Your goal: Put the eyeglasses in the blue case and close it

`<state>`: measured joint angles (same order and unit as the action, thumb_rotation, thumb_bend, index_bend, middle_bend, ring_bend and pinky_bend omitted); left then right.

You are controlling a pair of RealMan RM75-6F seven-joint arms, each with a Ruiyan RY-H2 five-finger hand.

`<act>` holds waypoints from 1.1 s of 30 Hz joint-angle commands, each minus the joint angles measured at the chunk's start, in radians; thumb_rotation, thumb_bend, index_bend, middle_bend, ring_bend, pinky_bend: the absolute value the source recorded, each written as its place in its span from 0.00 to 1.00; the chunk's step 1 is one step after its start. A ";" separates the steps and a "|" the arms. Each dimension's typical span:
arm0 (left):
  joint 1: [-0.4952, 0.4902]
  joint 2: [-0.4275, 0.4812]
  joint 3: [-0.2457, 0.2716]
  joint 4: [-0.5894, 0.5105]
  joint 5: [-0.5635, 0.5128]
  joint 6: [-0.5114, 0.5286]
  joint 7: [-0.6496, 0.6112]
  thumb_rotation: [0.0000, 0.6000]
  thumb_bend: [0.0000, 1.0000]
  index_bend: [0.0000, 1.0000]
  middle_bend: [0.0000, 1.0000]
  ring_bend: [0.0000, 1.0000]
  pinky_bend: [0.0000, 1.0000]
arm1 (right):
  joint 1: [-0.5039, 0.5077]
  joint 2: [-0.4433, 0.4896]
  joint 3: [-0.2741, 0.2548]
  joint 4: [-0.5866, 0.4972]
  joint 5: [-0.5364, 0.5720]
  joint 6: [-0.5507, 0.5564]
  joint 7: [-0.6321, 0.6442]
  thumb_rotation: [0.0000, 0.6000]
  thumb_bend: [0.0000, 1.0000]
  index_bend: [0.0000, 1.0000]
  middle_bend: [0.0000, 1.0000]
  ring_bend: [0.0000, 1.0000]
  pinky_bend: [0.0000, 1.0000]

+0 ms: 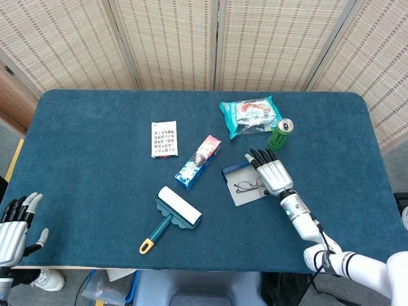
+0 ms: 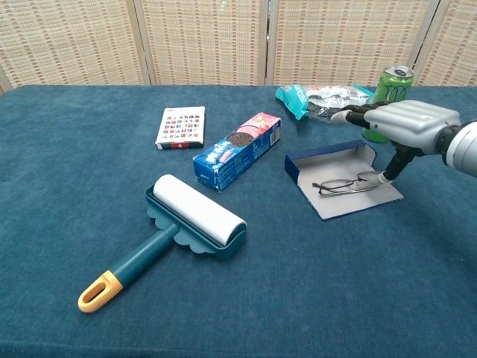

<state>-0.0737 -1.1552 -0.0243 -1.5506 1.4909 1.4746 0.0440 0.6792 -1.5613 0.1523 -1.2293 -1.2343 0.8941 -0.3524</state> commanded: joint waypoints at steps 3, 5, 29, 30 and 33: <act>0.003 -0.002 0.003 0.007 -0.003 -0.001 -0.008 1.00 0.38 0.00 0.00 0.00 0.00 | 0.017 -0.014 0.000 0.009 0.023 -0.025 -0.014 1.00 0.16 0.00 0.00 0.00 0.00; 0.004 -0.002 0.003 0.010 -0.004 -0.001 -0.010 1.00 0.38 0.00 0.00 0.00 0.00 | 0.026 -0.026 0.002 0.020 0.030 -0.034 -0.020 1.00 0.16 0.00 0.00 0.00 0.00; 0.013 0.000 0.002 0.012 -0.014 0.003 -0.010 1.00 0.38 0.00 0.00 0.00 0.00 | 0.170 -0.172 0.057 0.262 0.078 -0.134 -0.022 1.00 0.16 0.00 0.00 0.00 0.00; 0.013 0.001 0.001 0.012 -0.015 0.002 -0.010 1.00 0.38 0.00 0.00 0.00 0.00 | 0.175 -0.176 0.057 0.271 0.077 -0.136 -0.020 1.00 0.16 0.00 0.00 0.00 0.00; 0.012 0.002 0.000 0.011 -0.016 0.002 -0.008 1.00 0.38 0.00 0.00 0.00 0.00 | 0.189 -0.191 0.061 0.303 0.077 -0.143 -0.016 1.00 0.16 0.00 0.00 0.00 0.00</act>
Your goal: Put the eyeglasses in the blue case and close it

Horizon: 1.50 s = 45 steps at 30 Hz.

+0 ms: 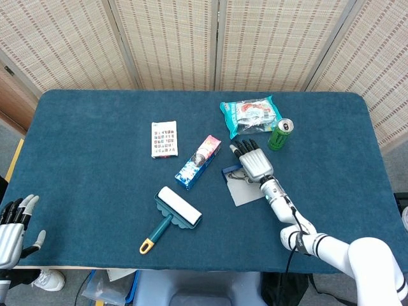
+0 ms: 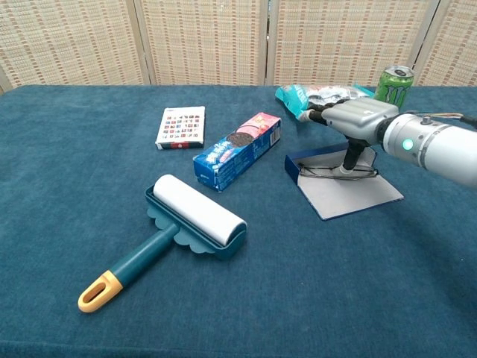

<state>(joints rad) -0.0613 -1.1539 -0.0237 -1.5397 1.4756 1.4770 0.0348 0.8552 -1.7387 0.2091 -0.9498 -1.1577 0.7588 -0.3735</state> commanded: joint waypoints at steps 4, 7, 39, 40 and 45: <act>0.000 0.001 -0.001 0.000 -0.003 -0.002 0.002 1.00 0.38 0.00 0.00 0.00 0.00 | 0.029 -0.027 0.011 0.055 0.007 -0.021 0.007 1.00 0.16 0.00 0.00 0.00 0.00; 0.002 0.002 -0.003 0.000 -0.005 0.002 0.000 1.00 0.38 0.00 0.00 0.00 0.00 | 0.026 -0.022 0.005 0.049 0.001 -0.012 0.009 1.00 0.16 0.00 0.00 0.00 0.00; 0.004 0.004 -0.003 -0.001 0.002 0.006 -0.002 1.00 0.38 0.00 0.00 0.00 0.00 | -0.024 0.094 -0.043 -0.096 -0.005 0.029 -0.011 1.00 0.16 0.00 0.00 0.00 0.00; 0.004 0.003 -0.003 -0.002 0.003 0.008 -0.003 1.00 0.38 0.00 0.00 0.00 0.00 | -0.041 0.115 -0.049 -0.132 -0.017 0.055 -0.004 1.00 0.16 0.00 0.00 0.00 0.00; 0.006 0.004 -0.002 -0.001 0.002 0.008 -0.008 1.00 0.38 0.00 0.00 0.00 0.00 | -0.132 0.172 -0.098 -0.236 -0.120 0.201 0.093 1.00 0.17 0.00 0.00 0.00 0.00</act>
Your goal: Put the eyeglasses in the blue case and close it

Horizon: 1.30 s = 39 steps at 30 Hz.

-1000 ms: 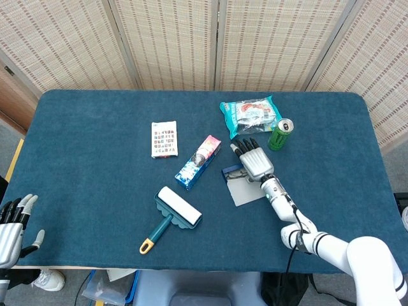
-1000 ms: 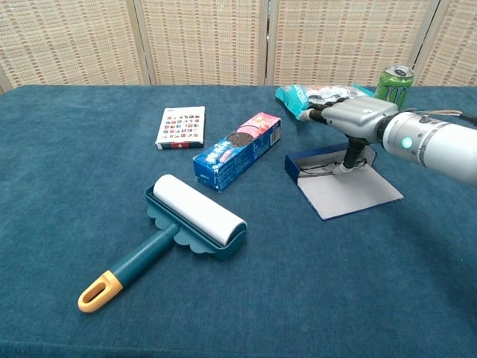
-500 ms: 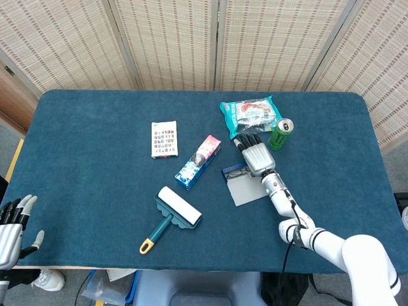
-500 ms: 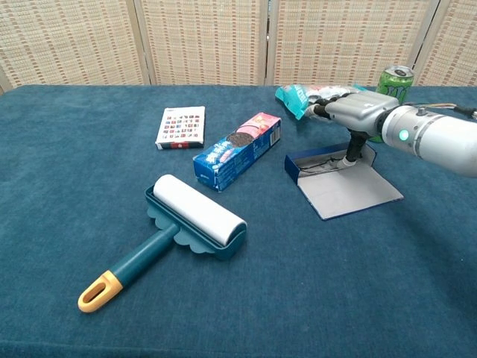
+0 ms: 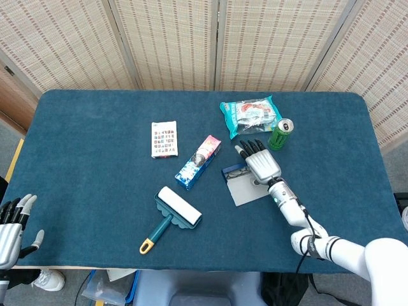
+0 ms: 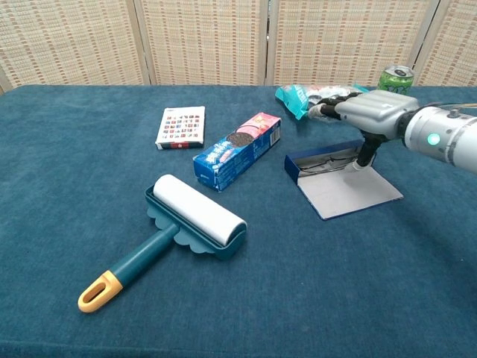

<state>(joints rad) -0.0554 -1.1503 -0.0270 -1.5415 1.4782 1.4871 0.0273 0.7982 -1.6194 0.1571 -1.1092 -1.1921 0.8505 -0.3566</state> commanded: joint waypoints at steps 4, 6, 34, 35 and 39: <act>-0.002 0.001 0.001 -0.002 0.006 0.000 -0.002 1.00 0.38 0.00 0.00 0.00 0.00 | -0.136 0.070 -0.099 -0.085 -0.163 0.193 0.129 1.00 0.20 0.00 0.00 0.00 0.00; -0.002 0.001 0.001 -0.004 0.009 0.002 -0.001 1.00 0.38 0.00 0.00 0.00 0.00 | -0.157 0.072 -0.114 -0.084 -0.185 0.220 0.150 1.00 0.21 0.00 0.00 0.00 0.00; -0.006 -0.003 0.001 -0.018 0.008 -0.004 0.017 1.00 0.38 0.00 0.00 0.00 0.00 | -0.205 -0.032 -0.134 0.140 -0.237 0.168 0.257 1.00 0.26 0.00 0.02 0.00 0.00; -0.006 -0.003 0.001 -0.017 0.007 -0.004 0.017 1.00 0.38 0.00 0.00 0.00 0.00 | -0.206 -0.031 -0.134 0.140 -0.237 0.166 0.257 1.00 0.26 0.00 0.02 0.00 0.00; -0.007 -0.004 0.002 -0.017 0.008 -0.006 0.018 1.00 0.38 0.00 0.00 0.00 0.00 | -0.208 -0.029 -0.133 0.143 -0.236 0.155 0.252 1.00 0.26 0.00 0.02 0.00 0.00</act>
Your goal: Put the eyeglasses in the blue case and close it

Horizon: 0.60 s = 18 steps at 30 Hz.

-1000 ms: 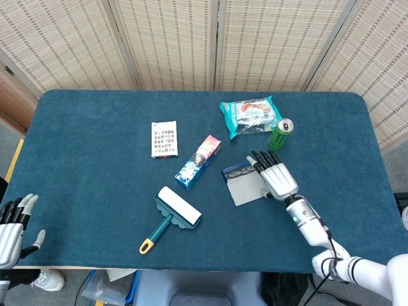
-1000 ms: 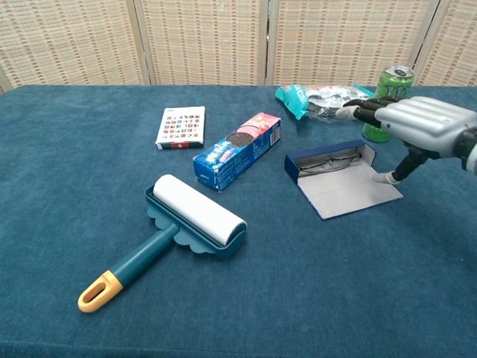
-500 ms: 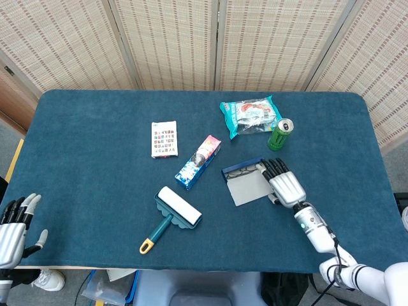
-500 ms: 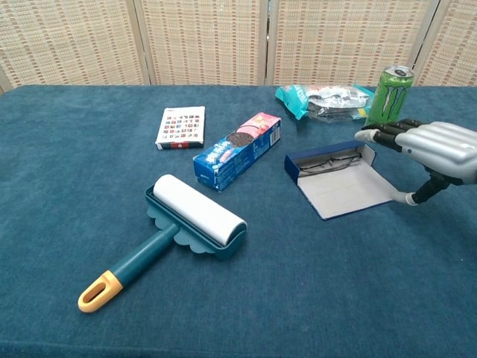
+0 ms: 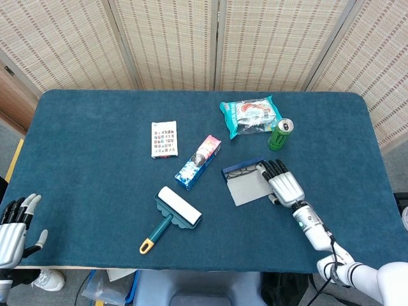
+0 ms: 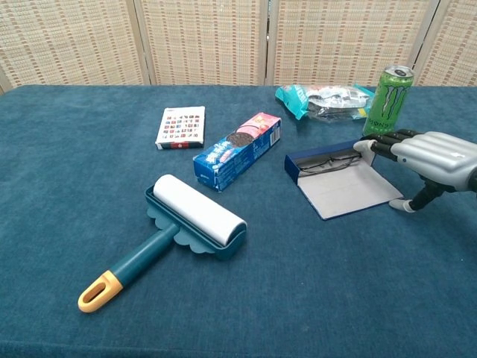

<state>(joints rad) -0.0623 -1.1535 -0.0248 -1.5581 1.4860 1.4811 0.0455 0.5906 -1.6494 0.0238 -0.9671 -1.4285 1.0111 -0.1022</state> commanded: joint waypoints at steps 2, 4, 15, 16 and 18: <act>-0.001 -0.002 0.000 0.000 0.001 0.000 0.000 1.00 0.38 0.00 0.00 0.00 0.00 | -0.001 0.000 0.001 0.001 0.002 -0.012 -0.006 1.00 0.26 0.00 0.02 0.00 0.00; -0.001 -0.003 0.000 0.001 0.001 -0.001 0.001 1.00 0.38 0.00 0.00 0.00 0.00 | -0.002 -0.002 0.002 0.004 0.004 -0.018 -0.009 1.00 0.26 0.00 0.02 0.00 0.00; 0.002 -0.002 0.000 0.002 -0.001 0.002 -0.002 1.00 0.38 0.00 0.00 0.00 0.00 | 0.006 -0.033 0.013 0.047 -0.009 -0.020 0.005 1.00 0.25 0.00 0.02 0.00 0.00; 0.002 -0.002 0.000 0.003 -0.001 0.003 -0.003 1.00 0.38 0.00 0.00 0.00 0.00 | 0.006 -0.037 0.014 0.053 -0.012 -0.016 0.011 1.00 0.26 0.00 0.02 0.00 0.00; 0.002 -0.002 0.000 0.004 -0.001 0.003 -0.004 1.00 0.38 0.00 0.00 0.00 0.00 | 0.007 -0.042 0.016 0.063 -0.018 -0.009 0.021 1.00 0.27 0.00 0.02 0.00 0.00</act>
<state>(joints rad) -0.0602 -1.1553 -0.0246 -1.5540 1.4850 1.4838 0.0415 0.5966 -1.6891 0.0383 -0.9071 -1.4440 0.9994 -0.0850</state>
